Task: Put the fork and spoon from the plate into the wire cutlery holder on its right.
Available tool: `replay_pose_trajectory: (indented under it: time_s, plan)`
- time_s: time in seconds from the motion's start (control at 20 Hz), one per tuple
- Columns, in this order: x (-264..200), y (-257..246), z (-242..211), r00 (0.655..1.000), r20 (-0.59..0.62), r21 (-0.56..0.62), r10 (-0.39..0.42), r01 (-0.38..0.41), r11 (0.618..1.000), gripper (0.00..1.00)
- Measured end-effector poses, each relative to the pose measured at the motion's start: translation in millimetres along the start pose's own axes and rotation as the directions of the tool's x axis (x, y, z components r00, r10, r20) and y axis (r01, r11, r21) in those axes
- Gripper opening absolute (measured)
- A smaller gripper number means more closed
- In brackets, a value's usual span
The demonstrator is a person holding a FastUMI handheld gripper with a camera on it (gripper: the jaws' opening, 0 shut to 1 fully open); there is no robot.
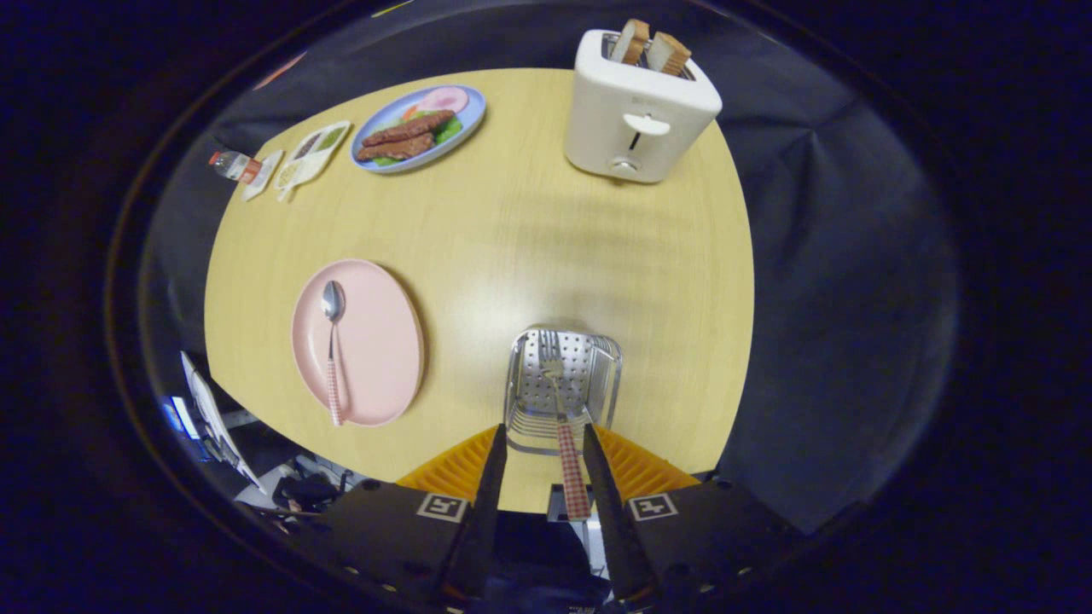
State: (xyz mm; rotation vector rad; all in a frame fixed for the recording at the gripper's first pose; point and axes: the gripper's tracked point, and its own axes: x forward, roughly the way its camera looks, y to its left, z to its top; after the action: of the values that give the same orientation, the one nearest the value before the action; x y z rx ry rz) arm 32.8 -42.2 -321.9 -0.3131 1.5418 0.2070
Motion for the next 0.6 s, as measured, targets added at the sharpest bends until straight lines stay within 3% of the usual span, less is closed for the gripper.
replay_pose_trajectory:
  time_s: [0.05,0.2,0.35,0.45,0.6]
  plan:
    - [-2.6,3.8,0.6,0.999,0.034,0.003,-0.006,0.006,1.0,0.6]
    - [-10.9,23.5,9.4,0.987,0.158,-0.012,0.004,-0.002,1.0,0.65]
    - [-17.5,53.6,16.1,0.961,0.274,-0.046,0.027,-0.015,0.999,0.81]
    - [-16.2,78.6,13.1,0.953,0.298,-0.049,0.053,-0.04,0.998,0.89]
    - [-7.5,112.8,7.8,0.95,0.3,-0.065,0.085,-0.069,0.996,0.9]
